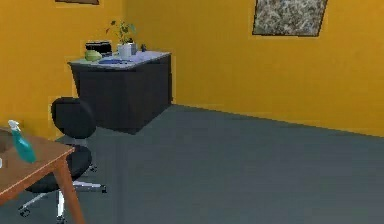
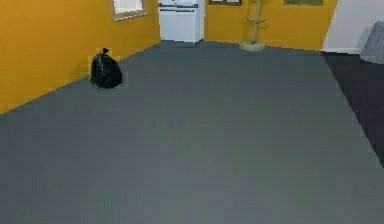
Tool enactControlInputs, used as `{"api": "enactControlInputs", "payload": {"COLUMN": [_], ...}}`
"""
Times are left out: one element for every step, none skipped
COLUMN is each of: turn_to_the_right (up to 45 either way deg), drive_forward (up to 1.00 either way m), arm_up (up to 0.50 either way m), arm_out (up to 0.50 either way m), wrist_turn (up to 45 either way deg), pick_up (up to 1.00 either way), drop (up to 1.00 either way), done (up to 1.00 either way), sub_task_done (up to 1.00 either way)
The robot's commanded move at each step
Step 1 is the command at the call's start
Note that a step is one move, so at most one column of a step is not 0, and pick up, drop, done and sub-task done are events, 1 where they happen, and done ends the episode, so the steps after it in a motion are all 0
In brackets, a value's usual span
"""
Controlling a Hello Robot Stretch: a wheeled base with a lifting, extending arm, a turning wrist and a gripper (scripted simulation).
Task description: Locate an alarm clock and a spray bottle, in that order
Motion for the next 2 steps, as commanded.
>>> {"api": "enactControlInputs", "payload": {"turn_to_the_right": [-42.0, 0.0], "drive_forward": [0.0, 0.0], "arm_up": [0.0, 0.0], "arm_out": [0.0, 0.0], "wrist_turn": [0.0, 0.0], "pick_up": [0.0, 0.0], "drop": [0.0, 0.0], "done": [0.0, 1.0], "sub_task_done": [0.0, 0.0]}}
